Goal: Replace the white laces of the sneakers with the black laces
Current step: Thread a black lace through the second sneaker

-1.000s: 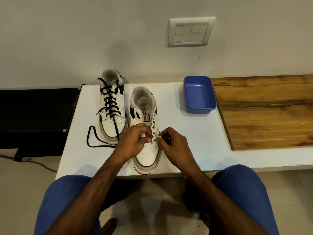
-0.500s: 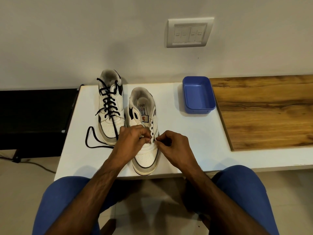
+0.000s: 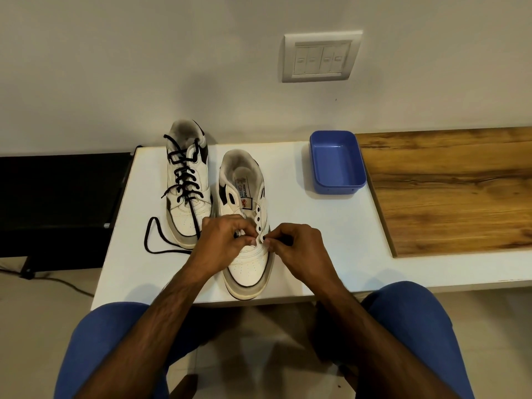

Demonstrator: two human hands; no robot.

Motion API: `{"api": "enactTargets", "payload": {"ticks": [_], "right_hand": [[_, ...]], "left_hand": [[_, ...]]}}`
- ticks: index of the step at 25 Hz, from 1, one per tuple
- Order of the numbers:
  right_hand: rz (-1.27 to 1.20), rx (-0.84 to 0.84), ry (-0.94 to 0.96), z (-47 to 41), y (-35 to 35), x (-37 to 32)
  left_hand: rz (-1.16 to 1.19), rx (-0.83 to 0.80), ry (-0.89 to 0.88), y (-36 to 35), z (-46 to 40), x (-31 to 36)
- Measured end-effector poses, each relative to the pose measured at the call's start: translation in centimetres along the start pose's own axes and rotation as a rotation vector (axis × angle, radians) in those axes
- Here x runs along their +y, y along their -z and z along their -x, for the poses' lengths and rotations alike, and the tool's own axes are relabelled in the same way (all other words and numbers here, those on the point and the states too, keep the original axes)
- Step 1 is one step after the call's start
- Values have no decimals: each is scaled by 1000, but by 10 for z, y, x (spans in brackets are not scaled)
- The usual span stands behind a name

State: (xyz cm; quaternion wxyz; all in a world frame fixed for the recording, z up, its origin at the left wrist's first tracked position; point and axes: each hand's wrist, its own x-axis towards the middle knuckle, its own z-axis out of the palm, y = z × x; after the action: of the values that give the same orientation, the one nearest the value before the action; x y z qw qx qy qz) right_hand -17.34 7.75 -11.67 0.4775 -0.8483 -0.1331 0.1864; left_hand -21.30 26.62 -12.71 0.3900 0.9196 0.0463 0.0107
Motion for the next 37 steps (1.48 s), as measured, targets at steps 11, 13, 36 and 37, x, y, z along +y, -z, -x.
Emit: {"api": "enactTargets", "payload": {"ticks": [11,13,36,37], "right_hand": [[-77,29,-13,-1,-7,3],[-105,21,-26,-3,-6,4],[207,-175,128,-14,12,-2],[152,-158,137,-15,15,-3]], "left_hand": [[137,59,62,-1,5,2],[186,56,35,-1,7,3],[-182,-31,-91,6,15,9],[-184,-35,-91,7,15,9]]}}
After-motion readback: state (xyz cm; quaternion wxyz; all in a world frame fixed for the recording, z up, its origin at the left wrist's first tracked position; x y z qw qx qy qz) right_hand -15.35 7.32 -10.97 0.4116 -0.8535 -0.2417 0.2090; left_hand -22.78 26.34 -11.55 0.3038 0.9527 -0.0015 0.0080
